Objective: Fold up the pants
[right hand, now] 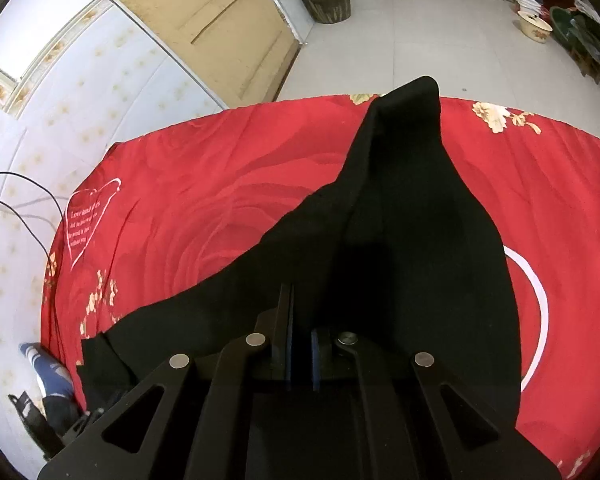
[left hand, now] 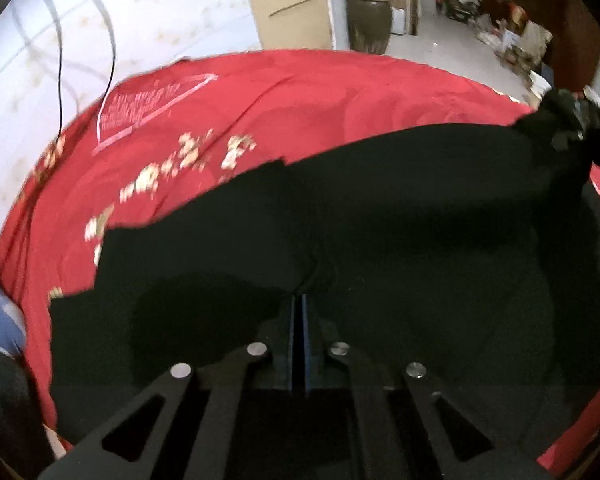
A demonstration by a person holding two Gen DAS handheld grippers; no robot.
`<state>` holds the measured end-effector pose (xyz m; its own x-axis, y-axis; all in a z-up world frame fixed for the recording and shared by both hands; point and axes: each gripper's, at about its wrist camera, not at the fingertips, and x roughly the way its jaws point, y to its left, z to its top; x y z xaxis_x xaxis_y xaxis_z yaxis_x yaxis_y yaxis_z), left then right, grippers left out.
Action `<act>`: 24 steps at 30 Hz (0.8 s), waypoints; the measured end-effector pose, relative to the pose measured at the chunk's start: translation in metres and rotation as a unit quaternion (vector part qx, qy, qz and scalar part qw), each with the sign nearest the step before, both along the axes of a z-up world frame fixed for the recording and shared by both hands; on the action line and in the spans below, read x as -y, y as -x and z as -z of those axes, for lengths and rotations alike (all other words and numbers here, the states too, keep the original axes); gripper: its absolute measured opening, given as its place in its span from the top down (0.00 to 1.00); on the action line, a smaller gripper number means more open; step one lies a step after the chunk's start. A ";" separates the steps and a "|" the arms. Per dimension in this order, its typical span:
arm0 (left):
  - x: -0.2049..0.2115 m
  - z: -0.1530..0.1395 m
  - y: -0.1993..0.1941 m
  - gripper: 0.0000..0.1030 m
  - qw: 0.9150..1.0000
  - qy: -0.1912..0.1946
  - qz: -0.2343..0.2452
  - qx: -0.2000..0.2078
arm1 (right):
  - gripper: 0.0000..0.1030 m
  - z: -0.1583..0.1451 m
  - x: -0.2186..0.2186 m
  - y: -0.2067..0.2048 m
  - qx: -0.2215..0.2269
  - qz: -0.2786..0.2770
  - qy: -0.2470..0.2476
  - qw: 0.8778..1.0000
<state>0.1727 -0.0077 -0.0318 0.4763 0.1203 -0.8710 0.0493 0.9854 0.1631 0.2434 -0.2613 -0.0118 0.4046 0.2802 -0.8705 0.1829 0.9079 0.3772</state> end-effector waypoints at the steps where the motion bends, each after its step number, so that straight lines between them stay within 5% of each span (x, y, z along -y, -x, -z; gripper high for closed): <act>1: 0.000 -0.004 0.001 0.96 1.000 -0.002 0.001 0.008 | 0.95 -0.001 -0.001 -0.002 0.002 -0.002 0.001 1.000; 6: -0.054 -0.055 0.017 0.96 0.992 0.049 -0.082 0.080 | 0.95 -0.017 0.003 0.007 0.021 0.004 -0.027 0.999; 13: -0.140 -0.111 0.070 0.96 0.966 0.109 -0.179 0.154 | 0.95 -0.056 0.015 0.065 0.064 0.028 -0.096 0.993; 17: -0.145 -0.084 0.098 0.96 0.968 0.098 -0.197 0.122 | 0.95 -0.035 0.002 0.116 0.030 0.024 -0.082 0.996; 20: -0.154 -0.050 0.109 0.96 0.966 0.105 -0.224 0.075 | 0.95 0.003 -0.002 0.144 -0.040 0.027 -0.071 0.996; 24: -0.171 -0.022 0.118 0.96 0.950 0.149 -0.271 0.030 | 0.94 0.033 0.007 0.163 -0.097 0.054 -0.081 0.991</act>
<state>0.0550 0.1631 -0.0093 0.4643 0.1136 -0.8784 -0.4798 0.8659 -0.1416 0.0806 -0.2681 -0.0450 0.2694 0.3860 -0.8823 0.3585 0.8101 0.4639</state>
